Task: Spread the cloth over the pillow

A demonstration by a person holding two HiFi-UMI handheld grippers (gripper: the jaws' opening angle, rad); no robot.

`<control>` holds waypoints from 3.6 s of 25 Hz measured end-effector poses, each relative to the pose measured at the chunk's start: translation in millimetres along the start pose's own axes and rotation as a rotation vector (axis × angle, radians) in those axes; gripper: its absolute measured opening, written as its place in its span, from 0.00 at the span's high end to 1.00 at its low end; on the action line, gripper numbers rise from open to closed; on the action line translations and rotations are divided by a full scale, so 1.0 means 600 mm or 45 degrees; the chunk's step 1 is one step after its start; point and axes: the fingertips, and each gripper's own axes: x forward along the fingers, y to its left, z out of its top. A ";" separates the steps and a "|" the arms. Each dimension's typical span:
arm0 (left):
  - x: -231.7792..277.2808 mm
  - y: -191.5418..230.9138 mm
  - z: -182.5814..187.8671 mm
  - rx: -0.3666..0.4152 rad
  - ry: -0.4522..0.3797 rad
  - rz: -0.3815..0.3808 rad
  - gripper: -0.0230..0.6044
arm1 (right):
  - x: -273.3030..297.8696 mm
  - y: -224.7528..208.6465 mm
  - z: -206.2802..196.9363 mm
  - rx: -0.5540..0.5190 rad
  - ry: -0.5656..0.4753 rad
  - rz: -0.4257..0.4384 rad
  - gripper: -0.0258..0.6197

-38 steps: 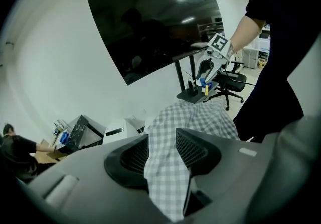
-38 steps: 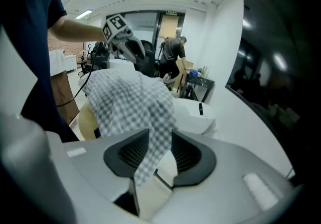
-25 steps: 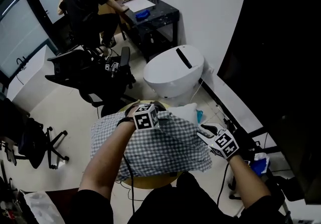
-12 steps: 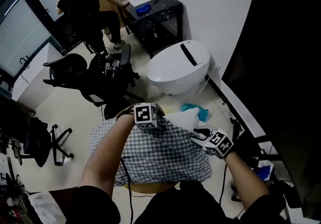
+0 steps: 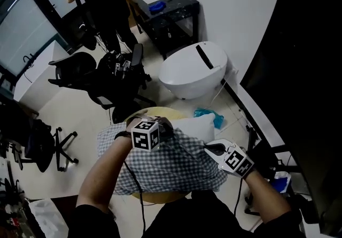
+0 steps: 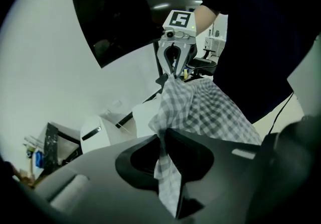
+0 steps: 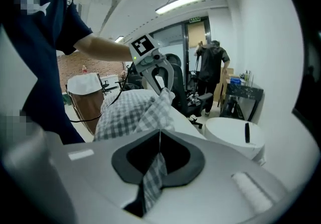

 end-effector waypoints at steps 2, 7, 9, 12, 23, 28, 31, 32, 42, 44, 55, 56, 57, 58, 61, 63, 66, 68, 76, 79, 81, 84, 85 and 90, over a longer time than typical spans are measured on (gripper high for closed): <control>-0.036 -0.027 0.013 0.047 -0.022 0.074 0.91 | -0.019 0.022 0.024 -0.072 -0.028 -0.014 0.94; -0.088 -0.141 0.024 0.104 -0.037 0.142 0.91 | -0.047 0.111 0.044 -0.191 0.007 0.029 0.94; -0.091 -0.193 0.027 0.108 -0.040 0.125 0.91 | -0.048 0.147 0.036 -0.230 0.037 0.047 0.94; -0.078 -0.265 0.017 0.069 -0.055 0.093 0.91 | -0.042 0.200 0.020 -0.242 0.069 0.080 0.94; -0.103 -0.234 0.065 -0.028 -0.190 0.346 0.91 | 0.020 0.307 -0.010 -0.286 0.133 0.060 0.94; -0.042 -0.224 0.080 0.048 -0.099 0.227 0.86 | 0.043 0.333 -0.020 -0.268 0.128 0.040 0.94; 0.007 -0.247 0.068 0.029 -0.047 0.114 0.82 | 0.044 0.337 -0.023 -0.231 0.123 0.040 0.94; 0.019 -0.260 0.061 0.019 -0.032 0.081 0.82 | 0.043 0.340 -0.025 -0.224 0.123 0.040 0.94; 0.042 -0.339 0.020 0.003 -0.010 0.084 0.82 | -0.032 0.283 -0.027 0.098 -0.032 -0.107 0.80; 0.040 -0.343 0.018 -0.022 -0.022 0.098 0.82 | -0.040 0.249 -0.034 0.275 -0.035 -0.158 0.79; 0.040 -0.349 0.025 -0.081 -0.063 0.148 0.82 | -0.017 0.228 -0.019 0.784 -0.167 0.017 0.70; 0.040 -0.351 0.025 -0.080 -0.064 0.149 0.82 | -0.015 0.230 -0.018 0.790 -0.162 0.016 0.70; 0.040 -0.351 0.024 -0.079 -0.064 0.150 0.82 | -0.012 0.230 -0.020 0.787 -0.143 0.000 0.70; 0.039 -0.351 0.023 -0.081 -0.064 0.152 0.82 | -0.010 0.228 -0.026 0.783 -0.115 -0.027 0.69; 0.037 -0.350 0.024 -0.089 -0.072 0.157 0.82 | -0.004 0.217 -0.047 0.826 -0.055 -0.079 0.68; 0.037 -0.350 0.028 -0.090 -0.079 0.156 0.82 | -0.001 0.213 -0.061 0.858 -0.021 -0.094 0.68; 0.039 -0.351 0.026 -0.097 -0.074 0.152 0.82 | 0.002 0.199 -0.078 0.841 0.034 -0.167 0.68; 0.040 -0.351 0.025 -0.098 -0.072 0.151 0.82 | 0.005 0.194 -0.080 0.849 0.027 -0.188 0.67; 0.040 -0.346 0.027 -0.115 -0.081 0.151 0.82 | 0.013 0.200 -0.043 0.786 -0.049 -0.128 0.92; 0.025 -0.337 0.033 -0.134 -0.117 0.185 0.82 | 0.004 0.191 -0.032 0.715 -0.044 -0.163 0.94; 0.009 -0.325 0.039 -0.155 -0.155 0.228 0.82 | -0.010 0.176 -0.020 0.663 -0.055 -0.215 0.94; -0.016 -0.301 0.043 -0.190 -0.203 0.307 0.82 | -0.029 0.142 -0.004 0.562 -0.065 -0.311 0.94; -0.023 -0.293 0.043 -0.197 -0.211 0.332 0.82 | -0.034 0.128 0.000 0.519 -0.060 -0.343 0.94; -0.046 -0.258 0.040 -0.219 -0.214 0.417 0.82 | -0.049 0.053 0.018 0.310 -0.005 -0.476 0.94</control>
